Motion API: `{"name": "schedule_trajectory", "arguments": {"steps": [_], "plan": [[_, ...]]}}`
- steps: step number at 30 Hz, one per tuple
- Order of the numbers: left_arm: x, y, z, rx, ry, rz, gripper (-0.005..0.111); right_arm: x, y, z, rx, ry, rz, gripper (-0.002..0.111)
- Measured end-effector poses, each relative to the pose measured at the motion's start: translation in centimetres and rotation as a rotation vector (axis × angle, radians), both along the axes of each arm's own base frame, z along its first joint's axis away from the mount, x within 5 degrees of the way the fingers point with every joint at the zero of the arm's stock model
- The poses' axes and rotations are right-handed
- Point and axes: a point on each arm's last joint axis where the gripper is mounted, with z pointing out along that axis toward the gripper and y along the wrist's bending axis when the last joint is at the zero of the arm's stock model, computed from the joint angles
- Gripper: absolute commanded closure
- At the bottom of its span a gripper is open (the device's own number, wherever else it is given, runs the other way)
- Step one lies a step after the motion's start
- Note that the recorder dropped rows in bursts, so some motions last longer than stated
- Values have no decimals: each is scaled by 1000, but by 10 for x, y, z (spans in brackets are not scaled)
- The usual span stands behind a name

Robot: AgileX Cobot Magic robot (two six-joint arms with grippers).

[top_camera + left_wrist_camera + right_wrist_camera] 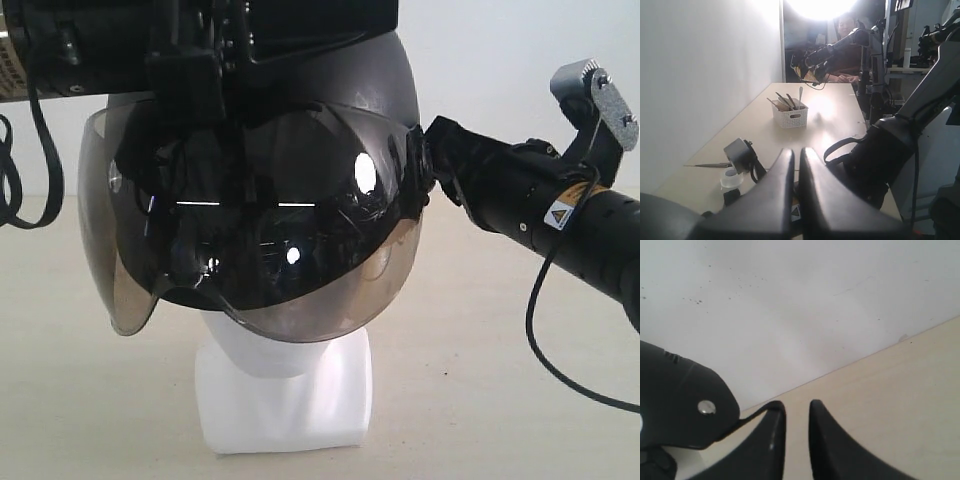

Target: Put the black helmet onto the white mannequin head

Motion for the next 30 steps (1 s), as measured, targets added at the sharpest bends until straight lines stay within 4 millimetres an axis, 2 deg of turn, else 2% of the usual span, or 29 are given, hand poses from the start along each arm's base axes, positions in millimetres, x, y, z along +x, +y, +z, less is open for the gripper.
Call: {"name": "schedule_trajectory", "arguments": {"steps": [2,4,11,21,30], "plan": [[0,-1,0,4,0,4,102,-2,-3,0,-33,13,3,55],[-1,-2,0,7,-4,3,102,-4,-6,0,-73,38,-1,48],[-1,-2,0,13,-3,2,102,-17,-15,13,-141,86,-11,51],[-2,-2,1,23,-5,7,102,-43,-35,51,-60,54,-76,51],[-3,-2,1,22,3,5,102,-43,-39,54,-39,58,-95,51]]}}
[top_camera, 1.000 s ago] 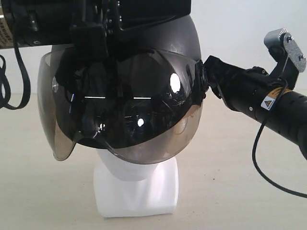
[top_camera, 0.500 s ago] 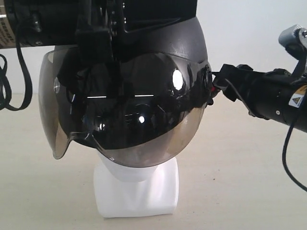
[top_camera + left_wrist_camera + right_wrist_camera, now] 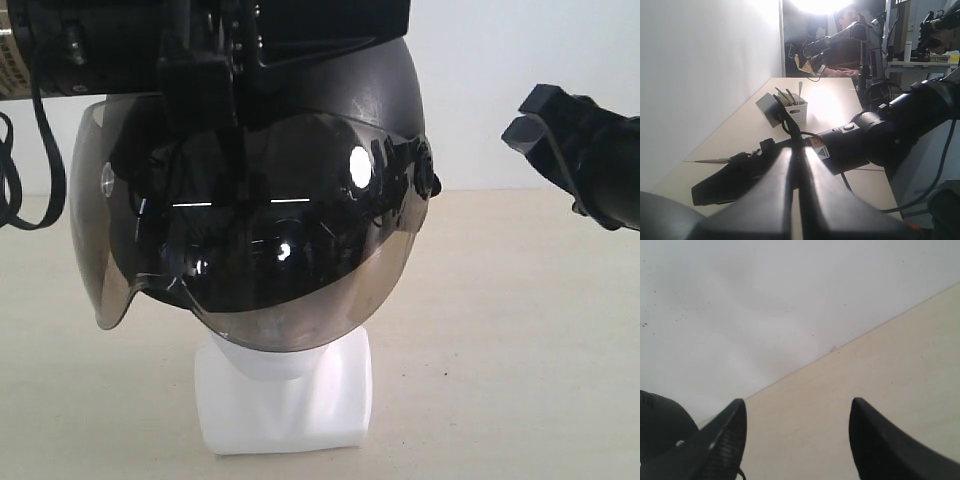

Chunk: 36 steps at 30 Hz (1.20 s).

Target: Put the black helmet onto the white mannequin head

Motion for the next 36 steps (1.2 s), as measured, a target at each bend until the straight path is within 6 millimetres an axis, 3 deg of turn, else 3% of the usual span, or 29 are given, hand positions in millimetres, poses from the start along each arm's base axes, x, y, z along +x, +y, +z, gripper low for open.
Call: {"name": "schedule_trajectory", "arguments": {"steps": [4,11,18,28,32,36], "plan": [[0,0,0,0,0,0,102,-4,0,7,15,-22,3,63],[0,0,0,-1,-1,0,102,-29,3,50,-2,-183,77,109],[1,0,10,-2,-12,14,102,-50,8,95,-103,-195,155,108],[8,0,25,2,-32,72,102,-65,30,129,-261,-263,309,108],[12,5,40,5,-90,143,102,-76,39,146,-348,-291,392,108],[19,23,63,-19,-129,244,102,-89,44,168,-444,-322,480,108]]}}
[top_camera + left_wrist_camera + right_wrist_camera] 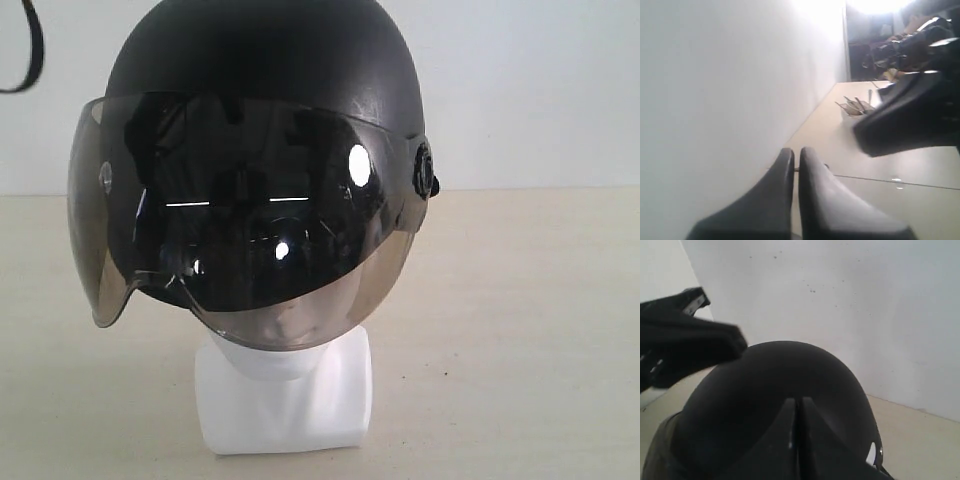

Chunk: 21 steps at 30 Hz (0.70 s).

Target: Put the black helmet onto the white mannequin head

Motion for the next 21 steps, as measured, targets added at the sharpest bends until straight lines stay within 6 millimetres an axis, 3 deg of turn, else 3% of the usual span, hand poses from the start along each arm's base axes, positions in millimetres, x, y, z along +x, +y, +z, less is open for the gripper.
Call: {"name": "schedule_trajectory", "arguments": {"steps": [5,10,14,21], "plan": [[20,33,17,10,10,136,102,-20,4,25,-65,-9,156,108],[42,53,17,36,53,114,102,-26,23,41,-126,-7,373,108],[59,58,11,50,88,45,102,-7,47,38,-172,57,451,108],[78,52,-17,137,134,-70,102,30,84,23,-239,171,523,108]]}}
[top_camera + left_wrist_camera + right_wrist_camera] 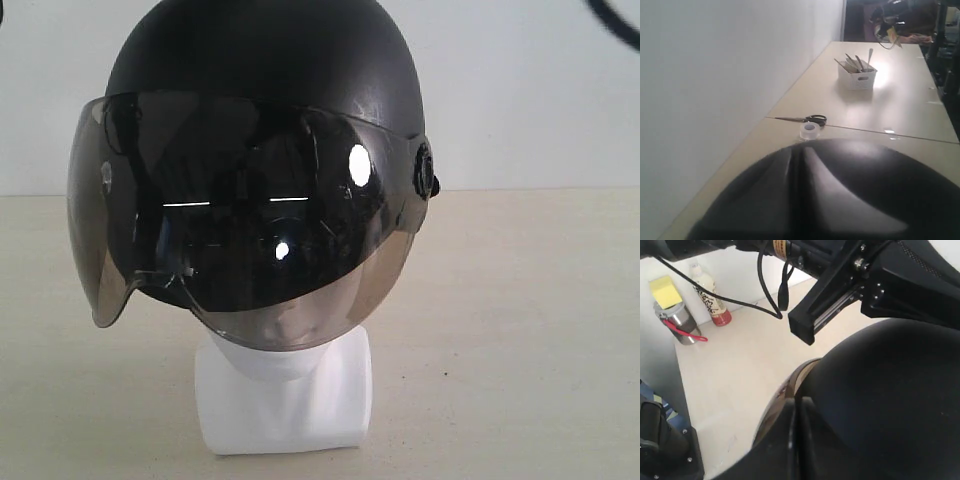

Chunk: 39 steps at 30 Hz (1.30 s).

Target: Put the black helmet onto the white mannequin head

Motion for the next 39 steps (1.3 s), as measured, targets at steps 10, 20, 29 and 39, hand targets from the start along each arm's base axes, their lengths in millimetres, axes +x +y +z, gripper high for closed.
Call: {"name": "schedule_trajectory", "arguments": {"steps": [10,20,29,39], "plan": [[5,-3,-8,-3,2,-51,102,26,21,-22,-45,52,-5,108],[2,-4,-9,-13,15,-95,102,29,24,-26,-59,63,-2,108],[0,-9,-9,-10,10,-110,102,30,29,-37,-92,134,36,108],[-5,-23,-9,-4,0,-148,102,29,30,-38,-111,158,58,108]]}}
